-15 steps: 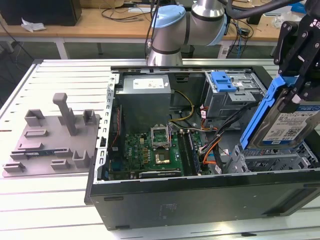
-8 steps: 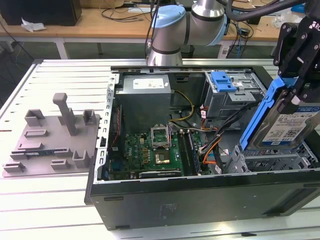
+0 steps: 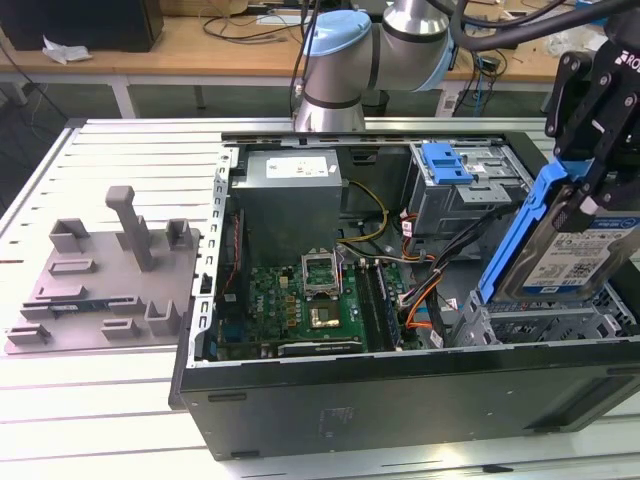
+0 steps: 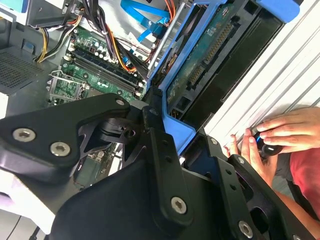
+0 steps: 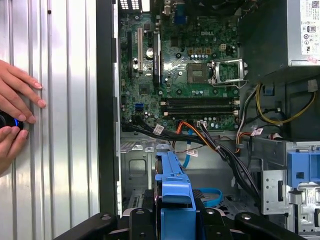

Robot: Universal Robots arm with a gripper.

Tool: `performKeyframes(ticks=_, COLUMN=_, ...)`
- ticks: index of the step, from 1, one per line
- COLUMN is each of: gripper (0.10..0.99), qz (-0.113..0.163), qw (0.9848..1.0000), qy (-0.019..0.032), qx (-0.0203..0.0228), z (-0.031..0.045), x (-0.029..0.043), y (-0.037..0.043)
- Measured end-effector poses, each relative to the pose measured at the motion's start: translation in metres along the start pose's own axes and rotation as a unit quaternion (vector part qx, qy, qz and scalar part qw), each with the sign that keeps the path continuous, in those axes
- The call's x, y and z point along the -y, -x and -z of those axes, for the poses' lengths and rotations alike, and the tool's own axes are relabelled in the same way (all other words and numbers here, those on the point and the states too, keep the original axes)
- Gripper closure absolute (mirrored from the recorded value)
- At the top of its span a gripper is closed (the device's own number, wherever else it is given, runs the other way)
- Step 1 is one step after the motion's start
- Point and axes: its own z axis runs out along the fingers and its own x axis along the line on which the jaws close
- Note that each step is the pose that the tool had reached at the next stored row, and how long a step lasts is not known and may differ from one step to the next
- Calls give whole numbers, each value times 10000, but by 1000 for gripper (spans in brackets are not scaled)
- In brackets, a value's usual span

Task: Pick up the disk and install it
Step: 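Insert the disk into the insertion slot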

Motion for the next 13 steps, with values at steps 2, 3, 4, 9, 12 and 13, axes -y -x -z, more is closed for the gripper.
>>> performKeyframes(ticks=2, gripper=718, qz=0, qw=10000, qy=0, qx=1, z=-9, x=0, y=-5)
performKeyframes(ticks=3, gripper=718, qz=0, qw=10000, qy=0, qx=0, z=-12, x=0, y=-6)
performKeyframes(ticks=4, gripper=718, qz=0, qw=10000, qy=0, qx=0, z=-14, x=0, y=-7)
performKeyframes(ticks=9, gripper=718, qz=-1, qw=10000, qy=0, qx=0, z=-32, x=2, y=-12)
performKeyframes(ticks=12, gripper=718, qz=-2, qw=10000, qy=0, qx=0, z=-51, x=2, y=-15)
performKeyframes(ticks=13, gripper=718, qz=-1, qw=10000, qy=0, qx=0, z=-55, x=2, y=-16)
